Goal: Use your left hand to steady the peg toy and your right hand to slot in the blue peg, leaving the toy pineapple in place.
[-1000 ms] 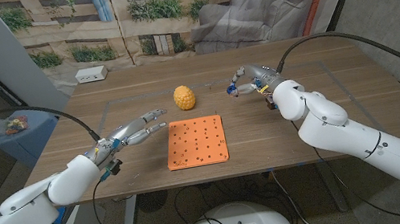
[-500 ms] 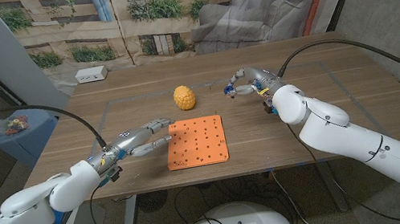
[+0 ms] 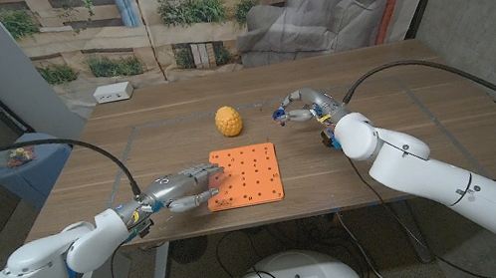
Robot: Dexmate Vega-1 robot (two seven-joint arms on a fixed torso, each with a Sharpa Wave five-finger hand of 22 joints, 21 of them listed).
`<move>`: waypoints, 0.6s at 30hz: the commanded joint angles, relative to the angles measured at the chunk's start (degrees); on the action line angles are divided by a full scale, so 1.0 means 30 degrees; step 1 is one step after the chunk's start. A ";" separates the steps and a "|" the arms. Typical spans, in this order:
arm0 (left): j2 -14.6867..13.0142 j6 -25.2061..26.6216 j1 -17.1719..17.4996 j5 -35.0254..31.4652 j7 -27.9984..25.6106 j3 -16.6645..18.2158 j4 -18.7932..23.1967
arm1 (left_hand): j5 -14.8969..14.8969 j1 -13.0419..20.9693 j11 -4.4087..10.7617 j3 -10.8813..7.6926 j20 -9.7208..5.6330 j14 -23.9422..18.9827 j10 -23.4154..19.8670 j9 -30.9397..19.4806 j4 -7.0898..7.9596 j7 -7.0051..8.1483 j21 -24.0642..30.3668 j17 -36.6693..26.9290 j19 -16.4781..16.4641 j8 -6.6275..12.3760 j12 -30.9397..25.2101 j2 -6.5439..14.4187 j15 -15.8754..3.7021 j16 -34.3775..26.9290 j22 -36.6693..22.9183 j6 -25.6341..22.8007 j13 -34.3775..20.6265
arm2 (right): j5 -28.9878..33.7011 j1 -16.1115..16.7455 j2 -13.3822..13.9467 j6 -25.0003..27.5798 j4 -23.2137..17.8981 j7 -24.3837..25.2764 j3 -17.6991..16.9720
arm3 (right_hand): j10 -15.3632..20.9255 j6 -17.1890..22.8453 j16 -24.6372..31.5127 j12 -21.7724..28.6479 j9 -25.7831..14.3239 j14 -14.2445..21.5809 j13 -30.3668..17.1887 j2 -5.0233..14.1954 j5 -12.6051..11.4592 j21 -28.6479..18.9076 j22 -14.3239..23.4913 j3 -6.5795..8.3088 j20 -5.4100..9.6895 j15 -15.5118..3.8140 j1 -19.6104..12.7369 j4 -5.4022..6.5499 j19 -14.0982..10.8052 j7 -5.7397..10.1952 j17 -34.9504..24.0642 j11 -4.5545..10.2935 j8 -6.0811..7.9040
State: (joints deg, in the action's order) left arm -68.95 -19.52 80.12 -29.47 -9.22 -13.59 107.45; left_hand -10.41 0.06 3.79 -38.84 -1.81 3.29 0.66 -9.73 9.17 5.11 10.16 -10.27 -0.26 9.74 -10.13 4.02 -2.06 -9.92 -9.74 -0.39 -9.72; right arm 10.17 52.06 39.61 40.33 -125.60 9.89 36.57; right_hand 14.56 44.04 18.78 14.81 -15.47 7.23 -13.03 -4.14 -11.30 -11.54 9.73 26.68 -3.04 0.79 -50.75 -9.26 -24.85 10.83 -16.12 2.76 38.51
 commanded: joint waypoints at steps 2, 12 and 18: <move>-0.0233 0.0642 -0.0593 -0.0681 0.0281 -0.1407 -0.0192 | -0.0139 -0.0066 -0.0047 0.0019 -0.2922 0.0366 0.0233 -0.0026 0.0191 0.0012 -0.0065 -0.0049 0.0289 0.0066 0.0071 0.1694 -0.1250 0.0023 -0.0066 0.0204 -0.0055 | -0.1232 0.0322 -0.0311 -0.1233 0.0593 0.1797 0.0370 | 0.0266 0.2211 0.0181 0.0057 -0.0525 0.0196 -0.0014 0.0124 -0.0134 0.0031 0.0068 -0.0042 0.0133 -0.0018 0.0043 -0.0001 -0.0087 0.0537 -0.0048 0.0025 0.0960; -0.0560 0.0643 -0.1061 -0.0832 0.0059 -0.2064 -0.0409 | -0.0154 -0.0066 0.0195 0.0156 -0.2965 0.0169 0.0085 -0.0015 0.0213 -0.0061 0.0008 -0.0021 0.0592 0.0192 -0.0085 0.1641 -0.1462 -0.0140 -0.0067 0.0054 -0.0045 | -0.1485 0.0515 -0.0318 -0.2633 0.1198 0.2411 0.0636 | 0.0355 0.2304 0.0184 0.0036 -0.0511 0.0201 -0.0005 0.0160 -0.0187 0.0066 0.0068 -0.0049 0.0264 -0.0109 0.0006 -0.0023 -0.0025 0.0570 -0.0069 0.0116 0.0986; -0.1146 0.0994 -0.0929 -0.0659 0.0116 -0.2096 -0.0322 | -0.0172 -0.0030 0.0139 0.0204 -0.3021 -0.0133 -0.0173 -0.0009 0.0180 -0.0160 0.0111 0.0019 0.0525 0.0277 -0.0187 0.1631 -0.1462 -0.0234 -0.0064 -0.0188 -0.0036 | -0.1216 0.0672 -0.0488 -0.3384 0.1660 0.2867 0.1071 | 0.0441 0.2368 0.0208 0.0033 -0.0501 0.0253 -0.0001 0.0197 -0.0224 0.0057 0.0069 -0.0042 0.0316 -0.0158 -0.0042 -0.0044 -0.0052 0.0613 -0.0086 0.0203 0.1003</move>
State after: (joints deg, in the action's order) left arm -70.32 -17.82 77.66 -31.54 -8.66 -18.51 106.58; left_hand -10.41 0.06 4.10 -38.37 -1.62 3.25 0.52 -9.59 9.64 4.48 10.19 -10.10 1.15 10.20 -10.39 4.02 -2.04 -10.32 -9.73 -0.42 -9.72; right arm 6.51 53.30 38.77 34.40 -122.83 15.78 38.09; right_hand 15.17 44.04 19.08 14.81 -15.47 7.63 -13.03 -4.15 -11.74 -11.54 9.73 26.68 -2.54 0.39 -50.75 -9.26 -24.90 10.83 -16.11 3.39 38.51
